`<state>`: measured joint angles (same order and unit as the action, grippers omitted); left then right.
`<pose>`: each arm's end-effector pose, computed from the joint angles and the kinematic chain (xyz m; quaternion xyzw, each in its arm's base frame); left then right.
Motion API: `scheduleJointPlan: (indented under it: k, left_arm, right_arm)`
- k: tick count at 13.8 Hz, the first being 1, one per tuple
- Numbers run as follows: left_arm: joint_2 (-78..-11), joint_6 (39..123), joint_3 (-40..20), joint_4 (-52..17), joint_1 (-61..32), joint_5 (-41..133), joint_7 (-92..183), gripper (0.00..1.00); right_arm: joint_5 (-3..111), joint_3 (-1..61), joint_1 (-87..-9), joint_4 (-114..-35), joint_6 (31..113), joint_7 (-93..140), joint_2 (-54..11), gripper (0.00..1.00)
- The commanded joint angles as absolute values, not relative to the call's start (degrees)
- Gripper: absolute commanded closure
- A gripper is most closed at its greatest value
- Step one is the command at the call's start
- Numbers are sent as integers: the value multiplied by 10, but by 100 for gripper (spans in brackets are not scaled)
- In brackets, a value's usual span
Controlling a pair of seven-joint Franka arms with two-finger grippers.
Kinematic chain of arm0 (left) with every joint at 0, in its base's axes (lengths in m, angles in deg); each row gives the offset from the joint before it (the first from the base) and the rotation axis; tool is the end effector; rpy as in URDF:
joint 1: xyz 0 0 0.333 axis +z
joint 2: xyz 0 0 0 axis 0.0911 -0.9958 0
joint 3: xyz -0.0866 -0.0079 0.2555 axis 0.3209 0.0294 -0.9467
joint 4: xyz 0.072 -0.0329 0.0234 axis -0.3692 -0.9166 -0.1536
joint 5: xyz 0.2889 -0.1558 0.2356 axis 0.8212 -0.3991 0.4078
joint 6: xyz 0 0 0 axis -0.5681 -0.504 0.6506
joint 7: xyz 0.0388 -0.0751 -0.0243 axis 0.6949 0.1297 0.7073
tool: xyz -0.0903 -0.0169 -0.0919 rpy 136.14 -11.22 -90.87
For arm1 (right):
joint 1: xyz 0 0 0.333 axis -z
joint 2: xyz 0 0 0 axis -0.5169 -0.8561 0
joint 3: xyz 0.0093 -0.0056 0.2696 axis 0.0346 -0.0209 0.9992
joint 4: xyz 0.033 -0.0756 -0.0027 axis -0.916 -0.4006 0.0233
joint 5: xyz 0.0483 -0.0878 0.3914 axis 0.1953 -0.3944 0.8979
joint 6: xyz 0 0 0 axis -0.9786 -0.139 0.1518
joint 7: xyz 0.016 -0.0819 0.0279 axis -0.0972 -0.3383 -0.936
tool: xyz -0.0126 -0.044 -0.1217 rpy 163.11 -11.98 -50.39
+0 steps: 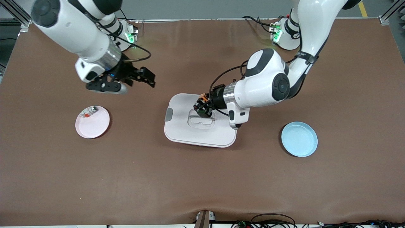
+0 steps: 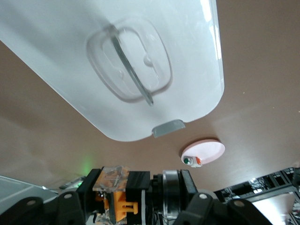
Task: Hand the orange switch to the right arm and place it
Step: 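Carry the switch over the box while the right gripper reaches toward it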
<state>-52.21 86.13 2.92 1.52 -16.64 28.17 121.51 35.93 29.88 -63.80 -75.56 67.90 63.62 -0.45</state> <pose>0.5532 -0.4607 0.3735 0.8149 0.4561 -0.2590 0.2467 0.5263 0.3045 0.4830 -0.9783 0.1162 0.0149 0.1711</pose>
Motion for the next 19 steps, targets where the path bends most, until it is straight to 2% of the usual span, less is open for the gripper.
scheduleJointPlan:
  k: [1,11,19]
  left_arm:
    - [-540,884,29,34,-185,265,1247,100]
    - [-548,899,29,35,-208,259,1337,100]
    - [-550,908,29,35,-213,255,1343,100]
  right_arm:
    - [389,294,-680,-857,794,677,46,0]
    - [448,294,-715,-909,961,687,16,0]
    - [451,295,-737,-892,988,686,-37,0]
